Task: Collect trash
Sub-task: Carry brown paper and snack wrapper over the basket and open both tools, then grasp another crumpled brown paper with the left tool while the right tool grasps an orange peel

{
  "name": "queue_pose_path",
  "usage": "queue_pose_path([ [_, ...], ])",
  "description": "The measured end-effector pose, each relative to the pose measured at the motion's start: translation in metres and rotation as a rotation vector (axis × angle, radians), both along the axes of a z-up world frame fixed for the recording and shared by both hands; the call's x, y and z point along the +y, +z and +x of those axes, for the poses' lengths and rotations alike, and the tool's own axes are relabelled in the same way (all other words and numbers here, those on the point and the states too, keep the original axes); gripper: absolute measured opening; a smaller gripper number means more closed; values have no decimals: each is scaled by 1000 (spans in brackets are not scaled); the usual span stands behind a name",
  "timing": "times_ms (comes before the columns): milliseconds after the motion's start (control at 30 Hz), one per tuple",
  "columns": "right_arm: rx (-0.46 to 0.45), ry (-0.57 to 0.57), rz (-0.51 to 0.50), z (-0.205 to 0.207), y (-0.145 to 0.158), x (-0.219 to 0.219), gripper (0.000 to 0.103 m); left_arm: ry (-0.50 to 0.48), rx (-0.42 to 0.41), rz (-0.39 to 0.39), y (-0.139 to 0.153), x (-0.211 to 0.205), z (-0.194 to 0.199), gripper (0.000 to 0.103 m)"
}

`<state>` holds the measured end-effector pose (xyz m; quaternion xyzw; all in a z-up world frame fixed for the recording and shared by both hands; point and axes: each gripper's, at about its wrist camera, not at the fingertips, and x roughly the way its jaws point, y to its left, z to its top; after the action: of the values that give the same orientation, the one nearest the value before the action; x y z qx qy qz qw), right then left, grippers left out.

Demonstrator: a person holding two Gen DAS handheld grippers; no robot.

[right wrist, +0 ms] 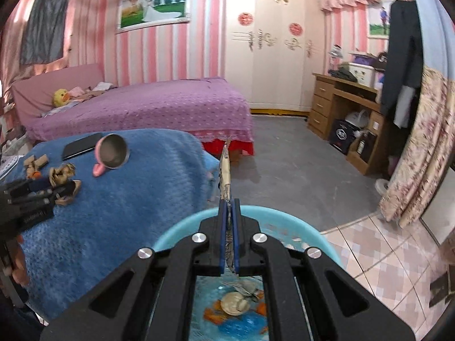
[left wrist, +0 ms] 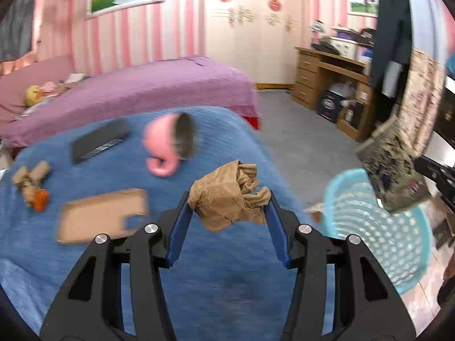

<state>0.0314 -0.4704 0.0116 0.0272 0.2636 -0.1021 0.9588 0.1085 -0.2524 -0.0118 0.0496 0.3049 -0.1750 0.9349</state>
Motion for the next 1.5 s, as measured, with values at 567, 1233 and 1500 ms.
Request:
queue_pose_path([
  [567, 51, -90, 24, -11, -21, -50, 4, -173, 27, 35, -20, -117, -28, 78],
  [1233, 146, -121, -30, 9, -43, -27, 6, 65, 8, 16, -1, -13, 9, 93],
  [1500, 137, -170, -48, 22, -39, -10, 72, 116, -35, 43, 13, 29, 5, 95],
])
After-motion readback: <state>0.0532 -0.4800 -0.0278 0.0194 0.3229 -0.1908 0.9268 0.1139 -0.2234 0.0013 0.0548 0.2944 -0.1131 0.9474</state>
